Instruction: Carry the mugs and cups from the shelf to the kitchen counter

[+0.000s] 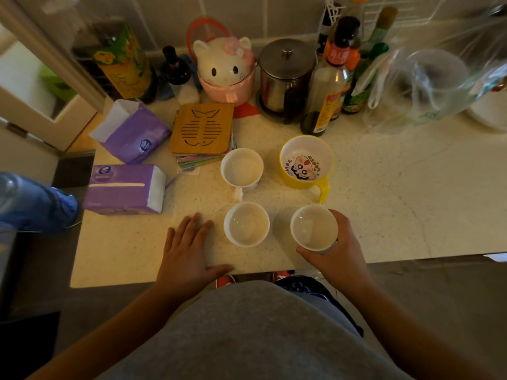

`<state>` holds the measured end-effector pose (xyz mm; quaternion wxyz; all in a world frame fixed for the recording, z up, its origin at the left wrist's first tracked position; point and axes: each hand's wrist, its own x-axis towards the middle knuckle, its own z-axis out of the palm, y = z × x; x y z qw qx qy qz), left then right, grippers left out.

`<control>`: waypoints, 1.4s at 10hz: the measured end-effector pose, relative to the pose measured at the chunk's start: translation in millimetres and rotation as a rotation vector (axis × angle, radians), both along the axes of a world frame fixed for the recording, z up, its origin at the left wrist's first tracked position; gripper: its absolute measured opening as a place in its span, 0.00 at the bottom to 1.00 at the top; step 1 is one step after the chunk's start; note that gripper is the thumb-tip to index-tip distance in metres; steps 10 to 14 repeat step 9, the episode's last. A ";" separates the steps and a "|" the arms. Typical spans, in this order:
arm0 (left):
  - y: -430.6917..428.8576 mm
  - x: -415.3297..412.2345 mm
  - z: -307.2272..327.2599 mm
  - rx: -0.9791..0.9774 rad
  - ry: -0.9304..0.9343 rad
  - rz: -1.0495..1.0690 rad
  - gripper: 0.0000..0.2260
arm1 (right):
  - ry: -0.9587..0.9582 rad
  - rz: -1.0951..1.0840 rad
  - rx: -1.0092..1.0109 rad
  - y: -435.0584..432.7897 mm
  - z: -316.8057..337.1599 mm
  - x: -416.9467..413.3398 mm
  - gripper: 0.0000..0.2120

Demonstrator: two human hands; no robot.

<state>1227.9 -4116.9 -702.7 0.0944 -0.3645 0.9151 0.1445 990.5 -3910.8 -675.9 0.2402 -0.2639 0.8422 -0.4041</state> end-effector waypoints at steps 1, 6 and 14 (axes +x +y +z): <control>-0.3 -0.2 1.2 0.005 0.002 0.000 0.50 | 0.008 0.000 -0.012 -3.4 -4.0 -2.4 0.42; 4.0 1.6 0.3 -0.007 0.018 0.015 0.50 | 0.035 -0.008 -0.021 -8.4 -4.3 -1.5 0.43; 46.6 35.5 8.9 0.150 0.192 -0.033 0.16 | 0.110 -0.001 -0.015 8.9 36.4 -4.0 0.46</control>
